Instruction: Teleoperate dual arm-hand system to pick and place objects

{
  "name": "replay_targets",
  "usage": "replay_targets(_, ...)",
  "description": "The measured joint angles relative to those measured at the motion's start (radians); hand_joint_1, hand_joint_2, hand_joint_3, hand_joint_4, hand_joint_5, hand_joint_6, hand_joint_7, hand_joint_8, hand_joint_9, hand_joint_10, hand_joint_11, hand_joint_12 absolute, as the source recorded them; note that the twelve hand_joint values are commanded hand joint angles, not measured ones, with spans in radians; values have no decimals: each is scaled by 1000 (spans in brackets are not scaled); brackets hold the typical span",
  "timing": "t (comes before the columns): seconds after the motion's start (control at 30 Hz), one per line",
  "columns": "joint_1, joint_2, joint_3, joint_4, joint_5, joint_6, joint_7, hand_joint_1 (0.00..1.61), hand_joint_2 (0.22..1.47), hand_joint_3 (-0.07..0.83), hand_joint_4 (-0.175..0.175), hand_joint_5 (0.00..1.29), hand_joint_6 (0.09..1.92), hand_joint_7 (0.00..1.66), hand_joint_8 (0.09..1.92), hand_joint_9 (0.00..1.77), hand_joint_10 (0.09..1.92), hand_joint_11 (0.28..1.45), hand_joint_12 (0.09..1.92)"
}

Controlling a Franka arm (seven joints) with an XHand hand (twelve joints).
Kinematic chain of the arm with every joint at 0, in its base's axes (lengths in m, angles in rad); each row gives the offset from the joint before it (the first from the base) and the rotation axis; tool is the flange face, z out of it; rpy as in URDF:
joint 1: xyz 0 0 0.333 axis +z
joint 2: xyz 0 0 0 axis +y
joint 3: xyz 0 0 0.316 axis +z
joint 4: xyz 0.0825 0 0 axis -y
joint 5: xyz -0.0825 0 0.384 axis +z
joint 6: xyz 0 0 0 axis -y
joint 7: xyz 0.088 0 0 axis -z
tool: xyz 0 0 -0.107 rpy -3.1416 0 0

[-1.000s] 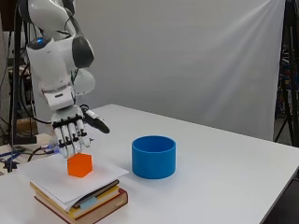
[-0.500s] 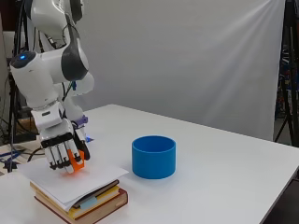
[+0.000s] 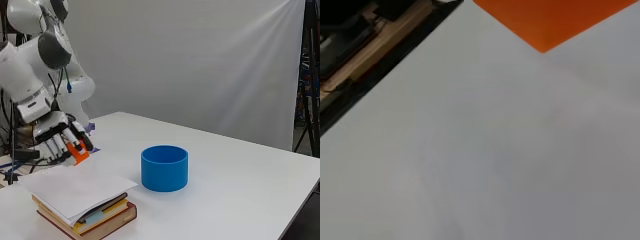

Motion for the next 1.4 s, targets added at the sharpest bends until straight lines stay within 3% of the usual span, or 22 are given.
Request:
replay_targets(0.3, -86, -203, 607, 61, -61, -132, 63, 941, 1199, -2, 175, 802, 1282, 1064, 1920, 1360, 1920, 1004, 1818)
replay_targets(0.53, -87, -192, 743, 89, -35, -202, 82, 906, 1228, 3, 175, 739, 1342, 1072, 1920, 1391, 1920, 1040, 1840)
replay_targets(0.6, -84, -159, 749, 67, -15, -204, 50, 901, 1190, -3, 56, 674, 682, 1007, 1920, 1359, 1920, 1022, 1851)
replay_targets(0.63, -84, -146, 753, 50, -8, -198, 35, 898, 1176, -2, 19, 693, 411, 977, 1920, 1337, 1920, 1015, 1852)
replay_targets(0.67, -85, -136, 757, 29, -2, -187, 21, 886, 1166, -2, 1, 718, 235, 937, 1920, 1300, 1920, 997, 1850)
replay_targets(0.73, -87, -119, 764, -18, 7, -153, -8, 863, 1154, -1, 2, 769, 92, 817, 1920, 1179, 1920, 921, 1829)
replay_targets(0.77, -90, -115, 766, -48, 13, -127, -27, 877, 1180, 2, 65, 763, 531, 759, 1920, 1121, 1920, 883, 1804)
replay_targets(0.8, -93, -115, 767, -79, 19, -95, -52, 970, 1238, 5, -11, 692, 972, 698, 1818, 1068, 1920, 845, 1788)
replay_targets(0.83, -95, -115, 766, -109, 25, -61, -78, 1041, 1282, 6, -83, 633, 1261, 656, 1738, 1014, 1920, 807, 1773)
replay_targets(0.87, -95, -111, 764, -135, 32, -30, -101, 1086, 1311, 4, -128, 576, 1372, 660, 1725, 922, 1894, 739, 1715)
replay_targets(0.97, -97, -67, 760, -170, 45, 9, -117, 1124, 1345, 1, -170, 502, 1450, 672, 1744, 732, 1802, 579, 1448)
replay_targets(1.07, -100, -22, 754, -189, 61, 19, -120, 1101, 1352, 1, -117, 497, 1497, 664, 1735, 678, 1762, 535, 1274)
replay_targets(1.13, -101, 14, 752, -205, 79, 27, -132, 1092, 1359, 1, -109, 484, 1522, 658, 1742, 655, 1740, 533, 1190)
replay_targets(1.23, -102, 58, 757, -243, 103, 54, -155, 1069, 1370, 0, -76, 467, 1567, 641, 1741, 590, 1615, 592, 763)
replay_targets(1.27, -102, 76, 760, -250, 111, 61, -159, 849, 1302, -14, -54, 399, 1158, 559, 1366, 558, 1300, 596, 525)
replay_targets(1.3, -103, 94, 765, -249, 119, 68, -160, 561, 1161, -23, -30, 245, 675, 344, 814, 365, 862, 531, 308)
replay_targets(1.33, -104, 114, 773, -241, 123, 71, -158, 323, 1028, -24, -13, 131, 355, 186, 432, 211, 514, 461, 163)
replay_targets(1.4, -109, 153, 795, -195, 117, 47, -126, 83, 897, -8, 4, 31, 87, 44, 103, 82, 165, 388, 87)
